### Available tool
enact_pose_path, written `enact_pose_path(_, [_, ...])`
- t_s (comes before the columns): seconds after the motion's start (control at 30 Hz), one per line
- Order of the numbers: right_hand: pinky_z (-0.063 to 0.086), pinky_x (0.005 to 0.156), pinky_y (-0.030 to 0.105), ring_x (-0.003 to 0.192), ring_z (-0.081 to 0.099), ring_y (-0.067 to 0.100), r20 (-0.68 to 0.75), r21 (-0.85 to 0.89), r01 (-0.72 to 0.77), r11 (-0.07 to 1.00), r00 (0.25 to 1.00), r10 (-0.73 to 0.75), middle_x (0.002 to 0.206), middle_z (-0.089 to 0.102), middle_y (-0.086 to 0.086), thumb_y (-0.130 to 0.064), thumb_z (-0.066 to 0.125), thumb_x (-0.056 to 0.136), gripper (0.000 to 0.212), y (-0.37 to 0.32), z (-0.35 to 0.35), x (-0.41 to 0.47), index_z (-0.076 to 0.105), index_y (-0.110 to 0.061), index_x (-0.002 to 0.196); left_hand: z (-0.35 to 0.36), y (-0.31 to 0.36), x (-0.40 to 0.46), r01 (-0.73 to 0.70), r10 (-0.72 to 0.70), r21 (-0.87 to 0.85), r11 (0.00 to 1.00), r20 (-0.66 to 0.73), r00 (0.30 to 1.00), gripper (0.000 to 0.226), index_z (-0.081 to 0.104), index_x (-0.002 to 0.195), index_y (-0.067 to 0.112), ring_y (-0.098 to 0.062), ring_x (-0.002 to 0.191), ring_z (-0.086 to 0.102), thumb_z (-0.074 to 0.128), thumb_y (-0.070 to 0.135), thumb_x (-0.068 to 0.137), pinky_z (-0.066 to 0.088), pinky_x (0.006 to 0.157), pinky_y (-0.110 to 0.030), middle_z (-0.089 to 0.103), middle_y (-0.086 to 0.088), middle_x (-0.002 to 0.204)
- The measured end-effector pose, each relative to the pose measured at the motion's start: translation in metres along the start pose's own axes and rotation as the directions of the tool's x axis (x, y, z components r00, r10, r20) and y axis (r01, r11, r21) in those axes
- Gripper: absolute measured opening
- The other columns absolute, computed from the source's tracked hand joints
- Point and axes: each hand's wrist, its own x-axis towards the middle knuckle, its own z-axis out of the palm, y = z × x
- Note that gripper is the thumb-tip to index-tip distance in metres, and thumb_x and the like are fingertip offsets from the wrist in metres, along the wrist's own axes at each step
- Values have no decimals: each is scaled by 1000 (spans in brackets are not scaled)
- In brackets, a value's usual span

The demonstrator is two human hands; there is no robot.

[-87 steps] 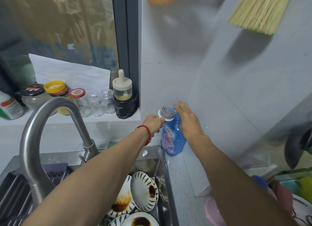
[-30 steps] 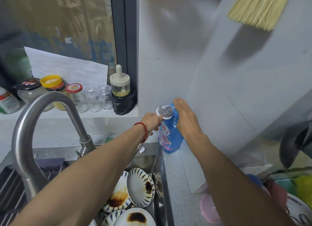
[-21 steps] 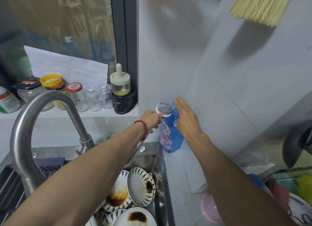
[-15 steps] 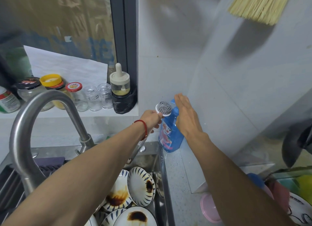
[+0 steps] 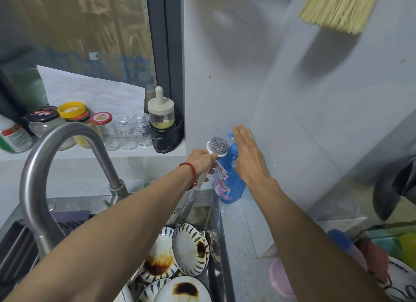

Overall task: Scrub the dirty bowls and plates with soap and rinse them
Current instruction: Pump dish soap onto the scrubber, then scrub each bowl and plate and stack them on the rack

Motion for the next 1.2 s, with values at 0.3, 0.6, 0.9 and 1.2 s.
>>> enact_pose_path(0.3, [22, 126, 44, 157, 6, 30, 48, -83, 16, 996, 999, -12, 170, 12, 5, 16, 67, 80, 98, -3, -2, 5, 18, -11, 161, 0, 3, -5, 25, -25, -24, 999, 2, 1000, 27, 66, 115, 8, -21, 82, 63, 52, 30, 108, 55, 76, -40, 68, -6, 94])
enact_pose_path(0.6, [48, 107, 39, 123, 58, 24, -165, 474, -84, 877, 969, 182, 133, 63, 8, 4, 55, 85, 48, -59, 41, -101, 60, -10, 131, -16, -74, -32, 70, -104, -340, 938, -85, 991, 20, 65, 91, 7, -25, 73, 61, 57, 17, 106, 51, 71, -36, 66, -11, 85])
enact_pose_path(0.9, [57, 88, 55, 93, 72, 20, 638, 579, -479, 660, 770, -1, 99, 74, 1, -29, 59, 97, 18, -108, 151, -221, 60, -35, 114, -47, -211, -105, 236, -278, -519, 822, -3, 960, 11, 66, 103, 6, -22, 78, 62, 58, 14, 104, 54, 70, -35, 63, -12, 88])
enact_pose_path(1.2, [45, 45, 24, 56, 60, 14, 665, 305, -660, 686, 663, 342, 93, 66, 8, -18, 45, 106, 11, -73, 147, -240, 53, -20, 113, -42, -288, -64, 481, -478, 40, 876, -64, 876, 15, 64, 92, 8, -30, 86, 64, 63, 22, 95, 58, 81, -39, 64, -17, 99])
